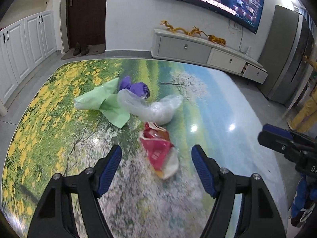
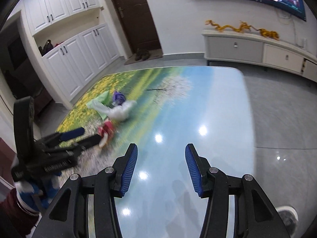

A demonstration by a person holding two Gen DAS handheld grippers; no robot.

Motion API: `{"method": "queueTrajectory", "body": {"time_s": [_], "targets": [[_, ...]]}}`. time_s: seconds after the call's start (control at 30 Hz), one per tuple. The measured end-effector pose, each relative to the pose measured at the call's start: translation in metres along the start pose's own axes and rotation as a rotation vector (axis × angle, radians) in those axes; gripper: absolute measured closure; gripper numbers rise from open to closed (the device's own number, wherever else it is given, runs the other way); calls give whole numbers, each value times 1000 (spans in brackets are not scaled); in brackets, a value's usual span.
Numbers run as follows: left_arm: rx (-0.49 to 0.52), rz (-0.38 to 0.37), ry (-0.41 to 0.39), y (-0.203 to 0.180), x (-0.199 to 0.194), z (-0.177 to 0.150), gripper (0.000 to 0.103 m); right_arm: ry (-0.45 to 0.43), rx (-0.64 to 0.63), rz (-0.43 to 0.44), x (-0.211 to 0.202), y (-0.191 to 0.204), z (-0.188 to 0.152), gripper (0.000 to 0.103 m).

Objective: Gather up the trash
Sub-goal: 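Move both open tools back to the trash on the table, then grasp the red-white snack bag with the left tool while the right tool grasps the white plastic bag, then carry both items over the bin and open both tools to drop them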

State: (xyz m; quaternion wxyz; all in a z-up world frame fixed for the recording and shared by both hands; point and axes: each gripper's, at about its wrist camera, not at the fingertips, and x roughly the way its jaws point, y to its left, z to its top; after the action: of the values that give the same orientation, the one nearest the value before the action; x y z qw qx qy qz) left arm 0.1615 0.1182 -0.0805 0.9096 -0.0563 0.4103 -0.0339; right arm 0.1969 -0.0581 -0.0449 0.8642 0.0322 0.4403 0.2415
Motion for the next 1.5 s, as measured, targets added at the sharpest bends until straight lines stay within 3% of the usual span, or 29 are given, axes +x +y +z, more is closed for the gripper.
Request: {"method": "queueTrajectory", "body": {"time_s": [0.27, 0.6, 0.8, 0.83, 0.9, 1.13, 1.5], "targets": [[-7, 13, 35, 9, 23, 5, 36, 40, 17, 101, 63, 22, 31, 48], [-49, 5, 19, 29, 20, -2, 69, 72, 62, 175, 117, 41, 51, 47], [-70, 9, 12, 36, 12, -9, 71, 94, 35, 191, 132, 55, 48, 48], [-71, 11, 11, 36, 9, -11, 71, 90, 22, 191, 131, 58, 46, 49], [-73, 17, 10, 37, 5, -15, 71, 96, -4, 190, 130, 64, 41, 68], [-59, 42, -8, 33, -18, -30, 72, 62, -47, 150, 99, 69, 20, 72], [9, 76, -74, 3, -71, -54, 72, 43, 3, 64, 16, 37, -40, 72]]}}
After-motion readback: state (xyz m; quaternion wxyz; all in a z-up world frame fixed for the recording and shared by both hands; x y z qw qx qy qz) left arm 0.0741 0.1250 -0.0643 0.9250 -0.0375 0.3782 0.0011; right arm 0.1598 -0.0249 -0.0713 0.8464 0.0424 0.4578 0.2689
